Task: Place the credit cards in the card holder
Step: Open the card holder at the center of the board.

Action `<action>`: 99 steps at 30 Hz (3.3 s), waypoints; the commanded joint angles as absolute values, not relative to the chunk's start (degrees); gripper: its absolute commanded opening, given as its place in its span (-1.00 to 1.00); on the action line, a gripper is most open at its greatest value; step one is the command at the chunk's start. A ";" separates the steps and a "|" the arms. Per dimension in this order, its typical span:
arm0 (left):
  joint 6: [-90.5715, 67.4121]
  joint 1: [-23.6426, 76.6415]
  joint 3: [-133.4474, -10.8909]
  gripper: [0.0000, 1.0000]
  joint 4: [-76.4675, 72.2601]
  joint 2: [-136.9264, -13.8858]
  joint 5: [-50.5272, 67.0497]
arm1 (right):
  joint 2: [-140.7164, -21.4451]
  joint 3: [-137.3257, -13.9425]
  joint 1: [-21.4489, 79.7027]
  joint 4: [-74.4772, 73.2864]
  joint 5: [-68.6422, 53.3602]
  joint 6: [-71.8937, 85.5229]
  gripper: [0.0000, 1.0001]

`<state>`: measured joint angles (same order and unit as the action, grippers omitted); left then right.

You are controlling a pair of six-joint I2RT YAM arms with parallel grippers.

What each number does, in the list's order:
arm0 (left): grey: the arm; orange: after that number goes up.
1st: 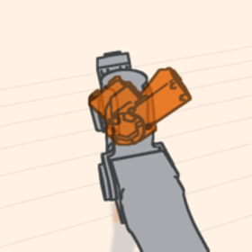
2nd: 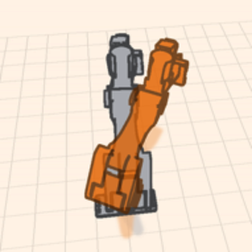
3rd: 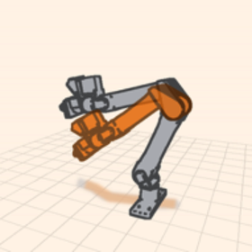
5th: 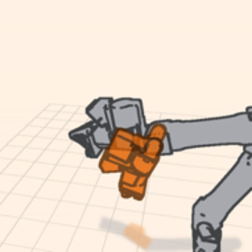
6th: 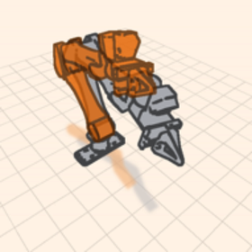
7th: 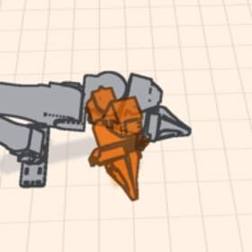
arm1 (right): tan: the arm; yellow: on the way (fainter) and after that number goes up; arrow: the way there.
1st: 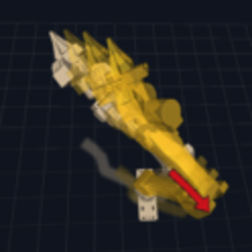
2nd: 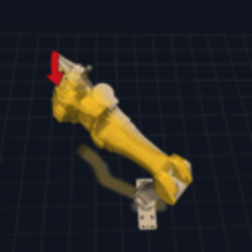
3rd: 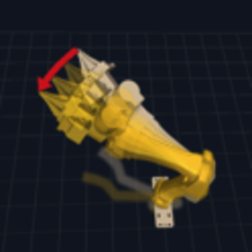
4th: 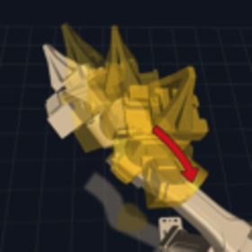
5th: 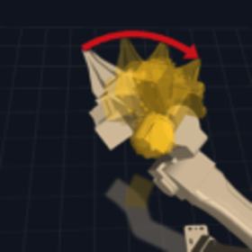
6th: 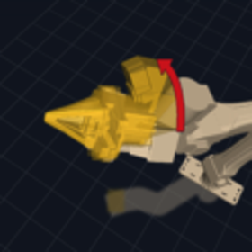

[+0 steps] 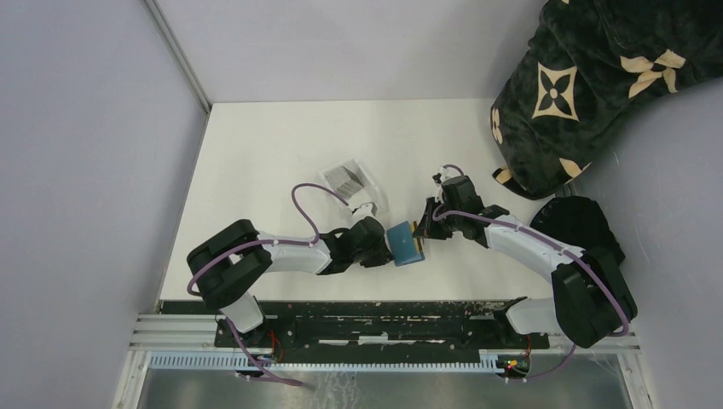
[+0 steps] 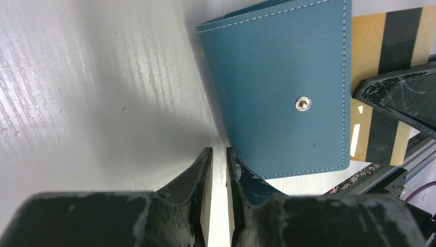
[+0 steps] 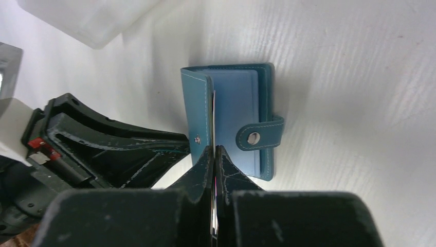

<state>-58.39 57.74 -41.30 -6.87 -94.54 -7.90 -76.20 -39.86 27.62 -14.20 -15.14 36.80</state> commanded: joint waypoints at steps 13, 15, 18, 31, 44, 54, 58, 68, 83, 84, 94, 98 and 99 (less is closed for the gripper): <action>-54.87 57.96 -41.57 -0.55 -4.66 -96.21 -8.91 | -75.80 -42.80 28.43 -7.22 -20.42 42.35 -0.98; -54.80 57.98 -41.57 -0.55 -4.90 -96.49 -8.73 | -76.29 -42.73 28.85 -6.43 -20.64 42.70 -0.98; -54.67 57.92 -41.42 -0.55 -5.51 -96.72 -8.28 | -77.01 -42.88 29.75 -5.39 -20.65 43.25 -0.98; -53.61 57.05 -40.56 -0.53 -7.47 -98.32 -5.70 | -81.53 -43.40 33.38 -3.09 -20.12 42.68 -0.98; -55.97 56.43 -35.41 -0.44 -0.40 -91.89 -6.50 | -86.88 -46.25 40.04 -4.06 -13.67 38.43 -0.98; -58.12 56.51 -35.51 -0.34 14.18 -82.10 -11.50 | -89.26 -50.99 46.65 -8.92 -4.63 33.82 -0.98; -58.74 56.48 -36.57 -0.31 19.45 -77.92 -14.51 | -90.24 -52.83 48.86 -10.52 -1.71 32.39 -0.98; -60.32 56.48 -35.58 -0.30 23.24 -75.91 -15.65 | -91.26 -58.40 55.10 -16.94 8.22 27.88 -0.98; -70.07 56.47 -40.52 -0.30 34.35 -62.16 -25.53 | -95.78 -63.03 66.22 -22.45 24.24 27.52 -0.98; -71.25 56.51 -40.18 -0.30 34.53 -60.63 -26.14 | -96.27 -63.35 67.05 -22.92 25.57 27.71 -0.98; -81.34 56.42 -38.21 -0.30 38.14 -49.42 -32.66 | -97.64 -63.44 72.72 -23.42 32.28 29.03 -0.98; -82.85 56.24 -38.49 -0.29 39.63 -48.35 -35.56 | -97.56 -62.48 74.88 -22.82 34.41 29.27 -0.98; -83.06 56.17 -38.57 -0.30 39.82 -48.65 -35.69 | -97.64 -62.27 75.41 -22.78 35.15 29.19 -0.98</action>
<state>-78.06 56.58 -38.46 38.15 -48.90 -30.63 -97.80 -62.43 73.80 -23.64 30.20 28.27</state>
